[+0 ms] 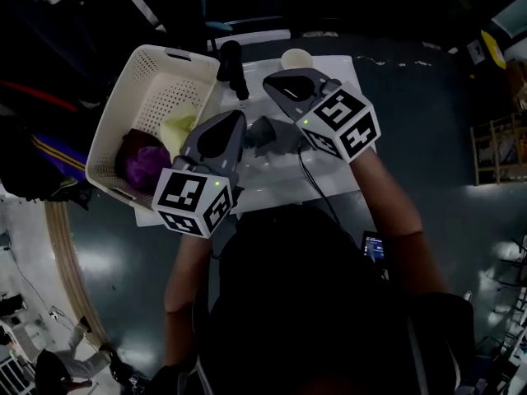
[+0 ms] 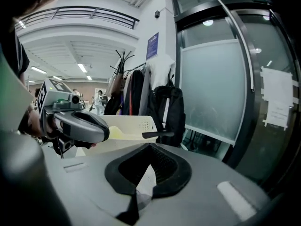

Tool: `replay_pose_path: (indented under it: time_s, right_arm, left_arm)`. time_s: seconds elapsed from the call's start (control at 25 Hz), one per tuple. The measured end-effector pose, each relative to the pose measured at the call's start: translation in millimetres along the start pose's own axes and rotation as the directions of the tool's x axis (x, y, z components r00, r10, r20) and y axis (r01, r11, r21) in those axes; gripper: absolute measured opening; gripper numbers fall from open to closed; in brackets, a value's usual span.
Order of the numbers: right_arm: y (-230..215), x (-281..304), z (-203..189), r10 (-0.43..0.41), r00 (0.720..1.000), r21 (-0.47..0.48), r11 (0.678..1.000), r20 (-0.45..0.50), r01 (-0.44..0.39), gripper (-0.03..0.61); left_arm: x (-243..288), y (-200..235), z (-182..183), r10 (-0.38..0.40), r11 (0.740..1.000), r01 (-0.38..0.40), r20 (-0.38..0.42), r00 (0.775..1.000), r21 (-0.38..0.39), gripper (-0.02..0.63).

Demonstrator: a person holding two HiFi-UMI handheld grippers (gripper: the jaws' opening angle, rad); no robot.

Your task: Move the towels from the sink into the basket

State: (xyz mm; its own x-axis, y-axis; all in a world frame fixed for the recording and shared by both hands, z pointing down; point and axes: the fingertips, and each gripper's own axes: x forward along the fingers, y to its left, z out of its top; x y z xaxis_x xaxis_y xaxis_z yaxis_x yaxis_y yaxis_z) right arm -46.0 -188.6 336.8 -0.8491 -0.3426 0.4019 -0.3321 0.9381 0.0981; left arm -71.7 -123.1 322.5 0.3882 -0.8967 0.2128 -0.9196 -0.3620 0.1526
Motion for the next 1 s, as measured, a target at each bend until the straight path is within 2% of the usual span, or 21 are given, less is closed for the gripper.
replay_pose_path:
  time_s: [0.2,0.32,0.52,0.76,1.0]
  right_arm:
    - [-11,-11,-33,-0.042,0.998,0.043,0.998,-0.049,0.044,-0.002]
    - [-16,-13,-56,-0.056,0.995,0.084,0.995,-0.083,0.063,-0.002]
    - [-12,-10,-101,-0.045,0.987,0.155,0.985,-0.152,0.069,-0.002]
    - [-1,-2,-145,-0.019,0.974,0.168,0.984,-0.226,0.058,-0.002]
    - [5,7,-178,-0.001,0.962,0.174,0.984,-0.272,0.05,-0.002]
  left_arm:
    - [22,-21,-21,-0.069,0.998,0.069,-0.051,0.996,0.008,0.005]
    - [34,-24,-40,-0.081,0.997,0.081,-0.083,0.993,0.005,0.005]
    - [49,-21,-77,-0.082,0.996,0.079,-0.144,0.986,-0.028,0.005]
    - [57,-8,-115,-0.055,0.997,0.041,-0.204,0.977,-0.071,0.005]
    - [54,-1,-139,-0.039,0.996,0.019,-0.243,0.969,-0.085,0.005]
